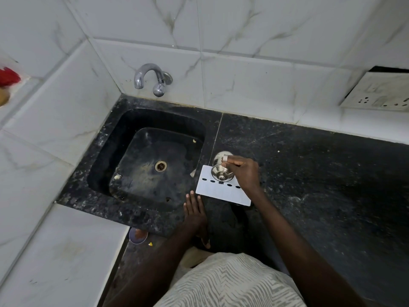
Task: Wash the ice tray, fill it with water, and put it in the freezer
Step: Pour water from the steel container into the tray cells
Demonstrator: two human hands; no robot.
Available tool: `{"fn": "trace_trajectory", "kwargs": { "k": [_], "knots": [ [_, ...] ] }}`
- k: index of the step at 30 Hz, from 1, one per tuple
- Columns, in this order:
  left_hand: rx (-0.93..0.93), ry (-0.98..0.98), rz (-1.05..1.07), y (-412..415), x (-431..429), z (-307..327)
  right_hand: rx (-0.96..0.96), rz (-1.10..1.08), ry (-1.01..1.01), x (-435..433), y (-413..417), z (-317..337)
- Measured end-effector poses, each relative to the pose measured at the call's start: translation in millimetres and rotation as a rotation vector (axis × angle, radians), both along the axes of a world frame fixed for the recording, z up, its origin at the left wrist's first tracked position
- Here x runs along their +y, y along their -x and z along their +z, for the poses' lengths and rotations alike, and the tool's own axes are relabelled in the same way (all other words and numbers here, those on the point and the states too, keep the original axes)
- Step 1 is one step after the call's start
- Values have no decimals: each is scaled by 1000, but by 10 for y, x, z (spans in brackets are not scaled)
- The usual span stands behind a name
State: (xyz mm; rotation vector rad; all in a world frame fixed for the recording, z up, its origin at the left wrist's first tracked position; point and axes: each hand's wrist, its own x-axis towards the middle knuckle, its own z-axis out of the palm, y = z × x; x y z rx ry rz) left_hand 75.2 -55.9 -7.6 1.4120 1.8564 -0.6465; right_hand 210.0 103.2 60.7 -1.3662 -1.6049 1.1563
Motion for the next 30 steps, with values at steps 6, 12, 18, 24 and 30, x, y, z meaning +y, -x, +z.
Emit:
{"fn": "trace_trajectory", "kwargs": {
  "k": [6, 12, 18, 24, 30],
  "knots": [
    [8, 14, -3, -6, 23, 9, 33, -75, 83, -6, 161, -21],
    [9, -6, -3, 12, 5, -42, 21, -38, 65, -46, 285, -58],
    [-4, -25, 13, 20, -13, -64, 3, 2, -8, -105, 352, -16],
    [-13, -55, 9, 12, -33, -24, 6, 27, -39, -113, 373, -1],
    [-25, -46, 28, -21, -25, 75, 27, 37, -48, -81, 403, 30]
  ]
}}
